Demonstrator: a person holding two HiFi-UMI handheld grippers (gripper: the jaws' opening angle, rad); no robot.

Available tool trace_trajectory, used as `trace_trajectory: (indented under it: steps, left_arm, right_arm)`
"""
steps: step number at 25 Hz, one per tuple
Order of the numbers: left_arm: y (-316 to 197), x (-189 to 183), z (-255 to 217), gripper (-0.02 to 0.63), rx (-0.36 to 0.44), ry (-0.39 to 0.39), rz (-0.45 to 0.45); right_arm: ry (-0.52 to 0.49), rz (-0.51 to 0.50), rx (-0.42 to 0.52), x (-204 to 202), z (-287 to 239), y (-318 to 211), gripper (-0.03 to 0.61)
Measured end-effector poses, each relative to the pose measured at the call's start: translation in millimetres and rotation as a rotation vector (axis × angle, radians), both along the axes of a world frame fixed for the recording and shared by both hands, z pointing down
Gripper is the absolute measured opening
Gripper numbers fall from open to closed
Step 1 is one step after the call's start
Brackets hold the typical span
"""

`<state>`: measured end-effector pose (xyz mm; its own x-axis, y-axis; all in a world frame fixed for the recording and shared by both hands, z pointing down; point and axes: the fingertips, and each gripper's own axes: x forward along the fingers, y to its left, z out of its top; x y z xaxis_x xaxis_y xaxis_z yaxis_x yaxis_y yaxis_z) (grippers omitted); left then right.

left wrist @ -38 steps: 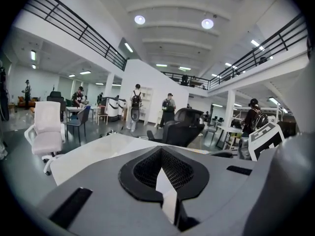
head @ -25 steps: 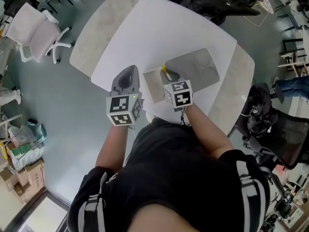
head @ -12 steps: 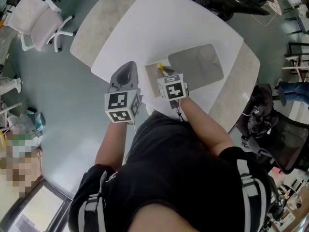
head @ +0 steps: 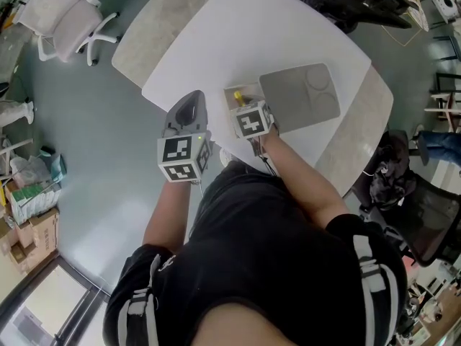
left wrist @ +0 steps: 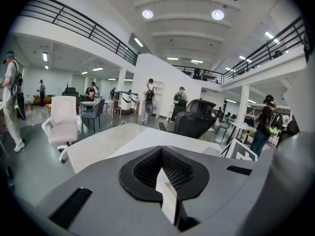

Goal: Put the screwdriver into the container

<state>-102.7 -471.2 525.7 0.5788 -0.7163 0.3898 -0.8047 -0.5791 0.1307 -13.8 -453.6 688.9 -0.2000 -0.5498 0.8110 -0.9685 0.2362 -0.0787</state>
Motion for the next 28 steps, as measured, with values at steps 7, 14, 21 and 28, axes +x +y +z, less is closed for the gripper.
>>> trace_trajectory:
  steps: [7, 14, 21, 28]
  left_arm:
    - [7, -28, -1, 0.006, 0.002, 0.003, -0.062]
    - [15, -41, 1, 0.006, -0.001, -0.001, -0.090]
    - [18, -53, 0, 0.006, 0.003, -0.010, -0.108]
    - [17, -47, -5, 0.006, 0.016, -0.007, -0.095]
  right_arm:
    - [0.041, -0.035, -0.068, -11, 13, 2, 0.066]
    - [0.049, -0.038, -0.097, -11, 22, -1, 0.066]
    - [0.058, -0.037, -0.106, -12, 28, -2, 0.066]
    - [0.044, -0.030, -0.042, -10, 16, -2, 0.074]
